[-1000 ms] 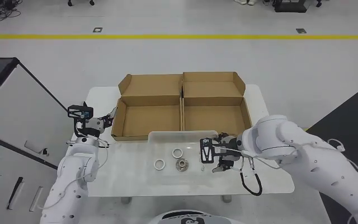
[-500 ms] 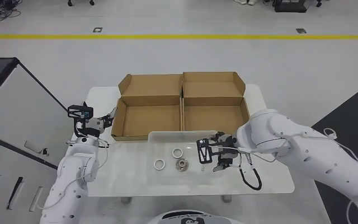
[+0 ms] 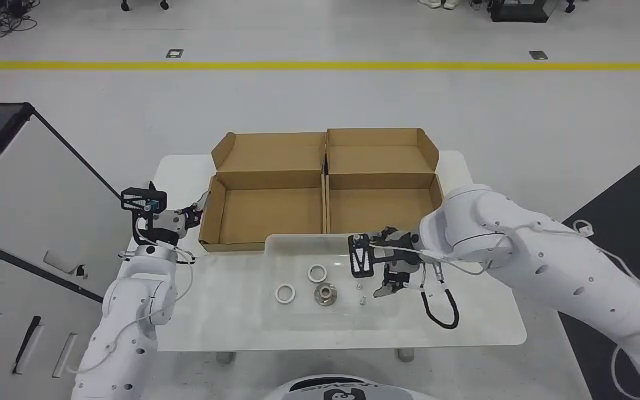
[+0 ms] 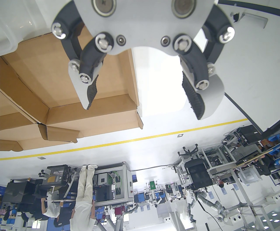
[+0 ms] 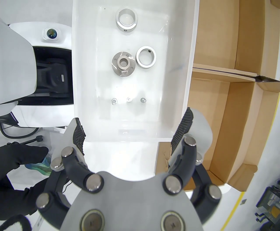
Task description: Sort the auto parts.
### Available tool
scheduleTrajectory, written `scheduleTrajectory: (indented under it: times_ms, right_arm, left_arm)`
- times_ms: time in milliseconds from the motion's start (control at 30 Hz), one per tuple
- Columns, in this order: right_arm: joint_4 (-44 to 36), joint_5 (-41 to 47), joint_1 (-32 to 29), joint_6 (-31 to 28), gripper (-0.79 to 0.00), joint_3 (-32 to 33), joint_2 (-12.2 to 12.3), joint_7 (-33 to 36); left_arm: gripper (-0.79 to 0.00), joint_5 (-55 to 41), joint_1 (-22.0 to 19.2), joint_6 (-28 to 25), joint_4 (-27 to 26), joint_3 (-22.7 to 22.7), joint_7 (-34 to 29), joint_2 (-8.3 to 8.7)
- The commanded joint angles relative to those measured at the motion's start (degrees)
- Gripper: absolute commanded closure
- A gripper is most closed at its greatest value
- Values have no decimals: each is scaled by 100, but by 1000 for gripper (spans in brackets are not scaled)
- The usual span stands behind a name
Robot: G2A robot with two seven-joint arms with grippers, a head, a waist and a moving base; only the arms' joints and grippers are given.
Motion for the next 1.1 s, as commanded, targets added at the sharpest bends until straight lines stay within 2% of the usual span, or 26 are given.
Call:
scheduleTrajectory:
  times_ms: [0,267,367,467,767,1067]
  right_arm:
    - [0,0,0,-1,-785,0,0,0]
    - [-87,-102,-21,179,-785,-64,-25,178]
    - [-58,227,125,59,-785,-142,-89,379]
    - [-50,353,381,214,-785,-419,-184,535]
    - [358,919,1385,900,-785,-1542,-703,1220]
    - [928,1129,1872,1165,-785,-2184,-1272,1485]
  left_arm:
    - [-785,0,0,0,0,0,0,0]
    - [-785,0,0,0,0,0,0,0]
    - [-785,0,0,0,0,0,0,0]
    - [-785,0,0,0,0,0,0,0]
    - [-785,0,0,0,0,0,0,0]
    - [-785,0,0,0,0,0,0,0]
